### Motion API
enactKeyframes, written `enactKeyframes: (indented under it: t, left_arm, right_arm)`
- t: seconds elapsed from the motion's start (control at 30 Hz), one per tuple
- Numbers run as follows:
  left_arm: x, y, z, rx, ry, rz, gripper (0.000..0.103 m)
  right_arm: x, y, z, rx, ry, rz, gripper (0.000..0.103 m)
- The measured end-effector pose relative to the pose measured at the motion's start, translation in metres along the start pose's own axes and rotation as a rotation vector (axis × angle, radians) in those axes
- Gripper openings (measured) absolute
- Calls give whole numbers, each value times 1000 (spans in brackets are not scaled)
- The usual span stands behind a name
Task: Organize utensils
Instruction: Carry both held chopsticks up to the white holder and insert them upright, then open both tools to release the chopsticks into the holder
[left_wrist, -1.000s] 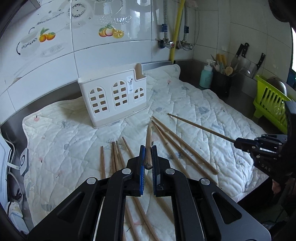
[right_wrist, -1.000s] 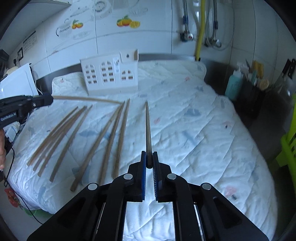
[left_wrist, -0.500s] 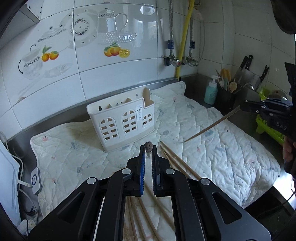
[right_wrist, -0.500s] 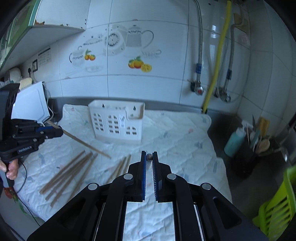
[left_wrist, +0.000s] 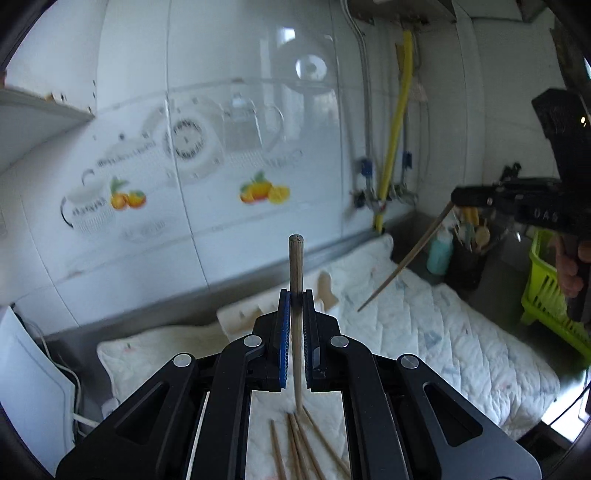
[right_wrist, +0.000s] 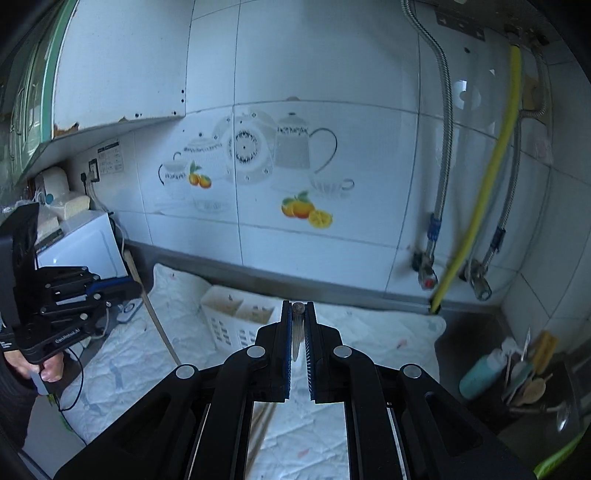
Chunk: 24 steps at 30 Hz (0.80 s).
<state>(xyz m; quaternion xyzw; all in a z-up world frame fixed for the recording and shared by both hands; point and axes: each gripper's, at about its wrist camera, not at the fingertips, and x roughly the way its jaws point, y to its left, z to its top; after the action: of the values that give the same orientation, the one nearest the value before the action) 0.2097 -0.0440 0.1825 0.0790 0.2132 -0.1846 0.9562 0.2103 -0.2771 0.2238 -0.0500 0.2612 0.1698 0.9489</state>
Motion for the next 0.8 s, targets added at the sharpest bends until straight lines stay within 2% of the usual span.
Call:
enactKeyframes:
  t: [0.17, 0.33, 0.6, 0.8]
  left_arm:
    - [-3, 18, 42, -26, -89, 68, 5]
    - [16, 32, 67, -53, -143, 129, 5]
    - [63, 51, 66, -116, -129, 146, 5]
    - [91, 60, 50, -143, -52, 147, 5]
  right_arm:
    - [23, -3, 22, 10, 11, 11, 6]
    - [53, -1, 26, 5, 48, 20, 6]
    - [86, 6, 25, -26, 91, 30, 7]
    - [104, 4, 19, -14, 130, 44, 7]
